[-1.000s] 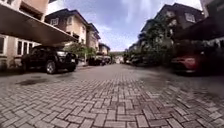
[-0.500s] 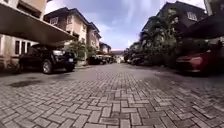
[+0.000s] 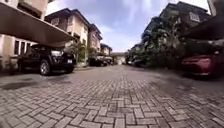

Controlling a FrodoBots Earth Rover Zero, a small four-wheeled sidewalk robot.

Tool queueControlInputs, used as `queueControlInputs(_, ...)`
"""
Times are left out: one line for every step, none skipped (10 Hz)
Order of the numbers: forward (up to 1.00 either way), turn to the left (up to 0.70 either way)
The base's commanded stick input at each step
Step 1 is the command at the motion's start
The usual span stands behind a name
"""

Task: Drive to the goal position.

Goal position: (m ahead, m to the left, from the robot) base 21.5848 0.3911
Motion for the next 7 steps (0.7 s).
queueControlInputs(0.69,0.03)
queueControlInputs(0.69,0.03)
queueControlInputs(0.69,0.03)
queueControlInputs(0.69,0.03)
queueControlInputs(0.69,0.03)
queueControlInputs(0.69,0.03)
queueControlInputs(0.69,0.03)
